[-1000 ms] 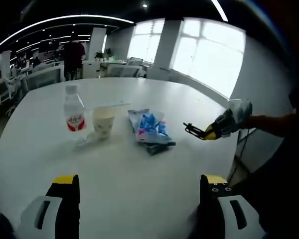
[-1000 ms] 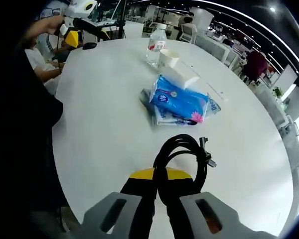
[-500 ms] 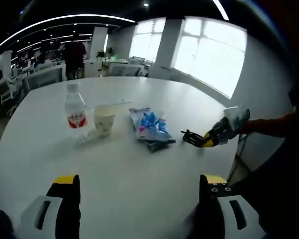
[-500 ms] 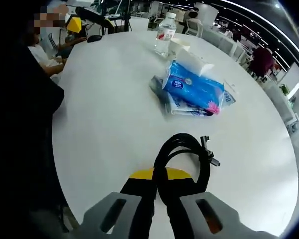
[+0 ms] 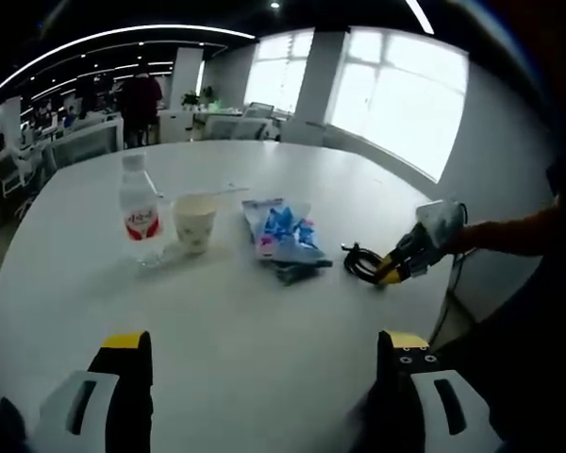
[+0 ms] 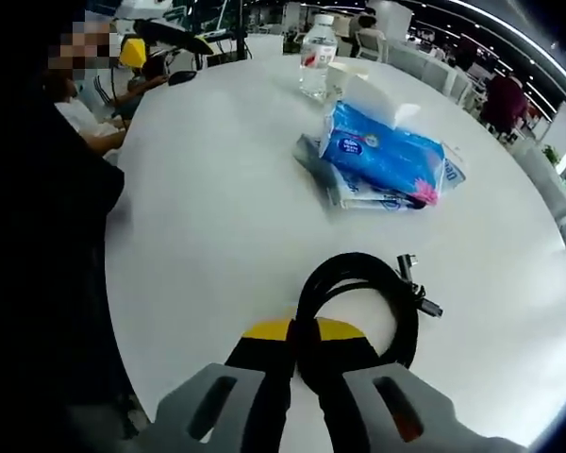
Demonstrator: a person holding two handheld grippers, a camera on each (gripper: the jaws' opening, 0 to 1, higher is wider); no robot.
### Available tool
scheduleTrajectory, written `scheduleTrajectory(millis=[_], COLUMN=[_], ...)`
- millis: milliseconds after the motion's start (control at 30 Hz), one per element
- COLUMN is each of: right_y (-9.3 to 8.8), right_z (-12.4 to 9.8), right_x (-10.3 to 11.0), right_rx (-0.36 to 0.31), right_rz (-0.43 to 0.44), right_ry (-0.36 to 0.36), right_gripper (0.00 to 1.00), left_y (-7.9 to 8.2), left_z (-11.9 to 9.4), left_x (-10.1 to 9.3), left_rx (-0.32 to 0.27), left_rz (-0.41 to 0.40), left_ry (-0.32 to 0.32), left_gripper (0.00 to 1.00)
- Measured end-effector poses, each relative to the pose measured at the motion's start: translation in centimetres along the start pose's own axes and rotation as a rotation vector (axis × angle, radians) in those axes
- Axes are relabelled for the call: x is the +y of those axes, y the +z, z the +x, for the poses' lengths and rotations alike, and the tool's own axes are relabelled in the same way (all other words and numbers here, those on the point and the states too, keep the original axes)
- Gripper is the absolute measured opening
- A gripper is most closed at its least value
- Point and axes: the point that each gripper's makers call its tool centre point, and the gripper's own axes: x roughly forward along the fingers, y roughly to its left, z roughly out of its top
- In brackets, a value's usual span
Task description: Arrange the tabletop items into an orderly group along one side of the table until the central work area is clear of visible clutter.
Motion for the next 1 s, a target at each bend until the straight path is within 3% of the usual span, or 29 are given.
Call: scheduleTrajectory(millis=[300, 500, 700, 1000], right_y=[0.4, 1.9, 3.1, 4.4], right_z=[-0.1, -1.5, -2.7, -3.9], right_x=[-0.1, -0.7, -2.7, -5.1], right_rx=[-0.022, -0.082, -0.155, -0.201], right_rz=[0.032, 0.113, 0.181, 0.207], right_ry=[0.012, 0.005, -0.035, -0.060], right_gripper=[0.07, 0.15, 0.28, 0.40], left_y=[0.5, 1.1, 1.5, 1.8], left_z=[0.8, 1.6, 2.2, 2.6], left_x=[-0.6, -1.0, -1.4, -2.4], left_rx=[0.006, 0.001, -0.008, -0.007], left_rz=[-0.003, -0.010, -0.036, -0.070], left_ry=[-0.011, -0.014, -0.005, -0.002], left_gripper=[0.97, 0.97, 0.97, 0.93])
